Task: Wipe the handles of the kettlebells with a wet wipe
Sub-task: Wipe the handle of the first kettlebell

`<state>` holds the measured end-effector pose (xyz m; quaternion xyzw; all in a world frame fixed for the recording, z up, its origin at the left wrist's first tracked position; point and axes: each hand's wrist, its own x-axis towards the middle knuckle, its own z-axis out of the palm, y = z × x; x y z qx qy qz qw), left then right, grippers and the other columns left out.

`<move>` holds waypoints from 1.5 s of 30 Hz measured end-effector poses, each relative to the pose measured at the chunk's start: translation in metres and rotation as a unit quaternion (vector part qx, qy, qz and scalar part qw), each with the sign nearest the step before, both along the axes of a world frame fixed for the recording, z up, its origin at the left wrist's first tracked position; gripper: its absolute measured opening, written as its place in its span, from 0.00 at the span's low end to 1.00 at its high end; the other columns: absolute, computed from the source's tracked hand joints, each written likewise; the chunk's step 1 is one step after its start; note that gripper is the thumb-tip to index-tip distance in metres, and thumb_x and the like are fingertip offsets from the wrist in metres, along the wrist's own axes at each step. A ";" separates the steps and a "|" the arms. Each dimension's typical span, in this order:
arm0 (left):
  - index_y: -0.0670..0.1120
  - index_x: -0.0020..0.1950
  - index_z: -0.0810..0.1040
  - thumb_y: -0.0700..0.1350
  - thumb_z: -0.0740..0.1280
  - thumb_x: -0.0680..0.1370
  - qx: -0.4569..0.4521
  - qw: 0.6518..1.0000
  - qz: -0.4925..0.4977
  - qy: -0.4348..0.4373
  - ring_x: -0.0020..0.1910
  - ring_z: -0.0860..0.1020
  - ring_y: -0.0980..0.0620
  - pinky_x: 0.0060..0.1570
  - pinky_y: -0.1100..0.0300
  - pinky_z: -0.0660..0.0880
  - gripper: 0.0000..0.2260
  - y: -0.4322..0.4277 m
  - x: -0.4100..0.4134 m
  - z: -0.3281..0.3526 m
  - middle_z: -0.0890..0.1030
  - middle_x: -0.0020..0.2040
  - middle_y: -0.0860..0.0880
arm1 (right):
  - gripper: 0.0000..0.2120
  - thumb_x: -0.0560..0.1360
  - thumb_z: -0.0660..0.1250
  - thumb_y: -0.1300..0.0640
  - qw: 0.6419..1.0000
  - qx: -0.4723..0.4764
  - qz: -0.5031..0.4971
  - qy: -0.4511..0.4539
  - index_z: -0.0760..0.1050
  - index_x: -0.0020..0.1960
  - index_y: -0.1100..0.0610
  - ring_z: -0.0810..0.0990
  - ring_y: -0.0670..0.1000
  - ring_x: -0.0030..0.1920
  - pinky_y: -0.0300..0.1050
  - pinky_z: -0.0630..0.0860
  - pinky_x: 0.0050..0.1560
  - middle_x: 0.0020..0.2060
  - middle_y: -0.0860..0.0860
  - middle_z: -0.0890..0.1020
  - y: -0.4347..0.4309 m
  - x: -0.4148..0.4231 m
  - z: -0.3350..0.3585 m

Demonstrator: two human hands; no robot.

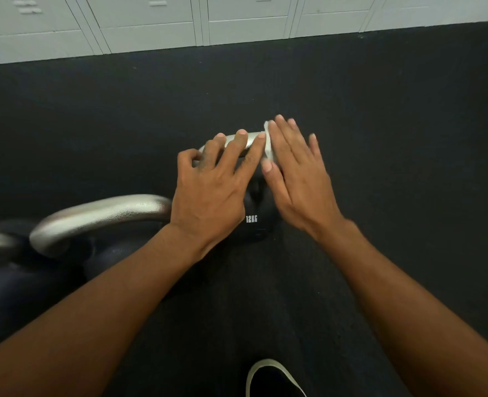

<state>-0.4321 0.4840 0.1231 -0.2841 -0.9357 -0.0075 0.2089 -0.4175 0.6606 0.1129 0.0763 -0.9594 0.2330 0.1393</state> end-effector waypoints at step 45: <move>0.49 0.82 0.60 0.45 0.58 0.77 -0.048 0.998 0.027 0.001 0.69 0.69 0.42 0.52 0.45 0.69 0.31 -0.003 0.000 -0.001 0.69 0.76 0.46 | 0.13 0.78 0.72 0.52 0.969 0.028 0.003 0.246 0.81 0.58 0.60 0.80 0.51 0.55 0.46 0.75 0.59 0.55 0.52 0.84 0.023 -0.020 -0.008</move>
